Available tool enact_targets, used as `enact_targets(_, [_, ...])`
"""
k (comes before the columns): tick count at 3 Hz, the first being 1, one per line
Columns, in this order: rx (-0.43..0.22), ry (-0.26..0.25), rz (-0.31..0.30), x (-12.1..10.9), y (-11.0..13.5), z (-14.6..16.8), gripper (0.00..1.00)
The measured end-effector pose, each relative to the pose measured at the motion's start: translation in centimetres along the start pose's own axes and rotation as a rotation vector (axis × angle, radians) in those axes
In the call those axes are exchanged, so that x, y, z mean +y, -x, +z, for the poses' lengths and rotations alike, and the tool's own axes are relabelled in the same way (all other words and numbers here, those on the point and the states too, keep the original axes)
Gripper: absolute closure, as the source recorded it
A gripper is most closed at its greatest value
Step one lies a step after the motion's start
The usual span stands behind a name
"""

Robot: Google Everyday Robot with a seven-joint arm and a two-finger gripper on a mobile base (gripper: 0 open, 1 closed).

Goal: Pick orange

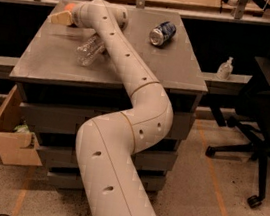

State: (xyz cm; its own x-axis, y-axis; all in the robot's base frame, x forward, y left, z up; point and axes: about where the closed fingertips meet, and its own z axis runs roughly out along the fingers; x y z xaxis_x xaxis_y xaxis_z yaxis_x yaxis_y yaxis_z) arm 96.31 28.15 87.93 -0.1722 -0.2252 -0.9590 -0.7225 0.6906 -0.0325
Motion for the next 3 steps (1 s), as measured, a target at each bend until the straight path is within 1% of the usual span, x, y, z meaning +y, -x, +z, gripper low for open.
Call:
enact_targets(1, [0.019, -0.035, 0.044, -0.89, -0.11, -0.3, 0.0])
enact_targets(2, [0.021, -0.037, 0.057, -0.87, -0.19, -0.23, 0.0])
enact_targets(3, [0.035, -0.019, 0.026, -0.18, 0.41, -0.73, 0.0])
